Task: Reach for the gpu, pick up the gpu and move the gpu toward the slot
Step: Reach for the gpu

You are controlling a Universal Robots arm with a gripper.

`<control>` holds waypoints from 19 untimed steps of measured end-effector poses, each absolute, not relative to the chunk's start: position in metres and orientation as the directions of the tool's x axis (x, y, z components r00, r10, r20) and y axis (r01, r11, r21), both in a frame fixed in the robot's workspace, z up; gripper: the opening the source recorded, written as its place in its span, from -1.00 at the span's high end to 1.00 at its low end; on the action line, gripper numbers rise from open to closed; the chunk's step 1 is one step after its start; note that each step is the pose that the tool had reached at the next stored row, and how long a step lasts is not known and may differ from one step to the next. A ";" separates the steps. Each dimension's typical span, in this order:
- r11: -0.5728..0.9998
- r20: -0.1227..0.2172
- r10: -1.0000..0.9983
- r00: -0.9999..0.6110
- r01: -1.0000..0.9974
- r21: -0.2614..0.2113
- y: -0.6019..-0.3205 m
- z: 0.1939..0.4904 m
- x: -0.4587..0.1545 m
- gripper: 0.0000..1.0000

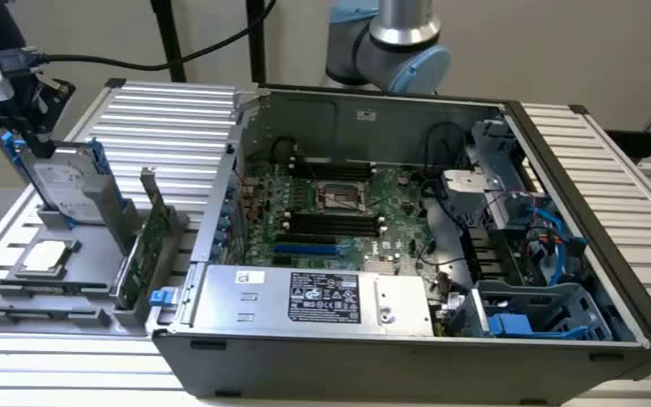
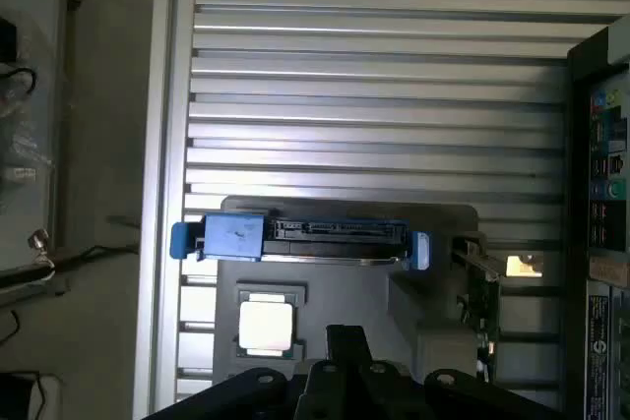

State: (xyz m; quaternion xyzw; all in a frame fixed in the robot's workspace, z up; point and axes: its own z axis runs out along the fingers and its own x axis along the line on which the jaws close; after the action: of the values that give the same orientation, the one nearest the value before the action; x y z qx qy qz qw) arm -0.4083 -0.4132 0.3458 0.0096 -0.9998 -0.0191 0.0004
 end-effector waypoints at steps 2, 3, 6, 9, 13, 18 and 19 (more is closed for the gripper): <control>0.999 0.001 -0.019 -1.000 -0.019 0.038 -0.413 0.346 -0.408 0.79; 0.999 0.000 -0.019 -1.000 -0.019 0.038 -0.413 0.346 -0.408 0.79; 0.999 0.000 -0.019 -1.000 -0.019 0.038 -0.413 0.346 -0.408 0.79; 0.999 0.001 -0.019 -1.000 -0.019 0.038 -0.413 0.346 -0.408 0.79; 0.999 0.001 -0.019 -1.000 -0.019 0.038 -0.414 0.346 -0.408 0.79; 0.999 0.002 -0.019 -1.000 -0.019 0.038 -0.425 0.346 -0.395 0.79; 0.999 0.002 -0.019 -1.000 -0.019 0.038 -0.427 0.346 -0.392 0.79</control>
State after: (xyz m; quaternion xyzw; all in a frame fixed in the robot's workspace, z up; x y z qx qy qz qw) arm -0.3923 -0.4269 0.3458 0.0095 -0.9998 -0.0191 0.0012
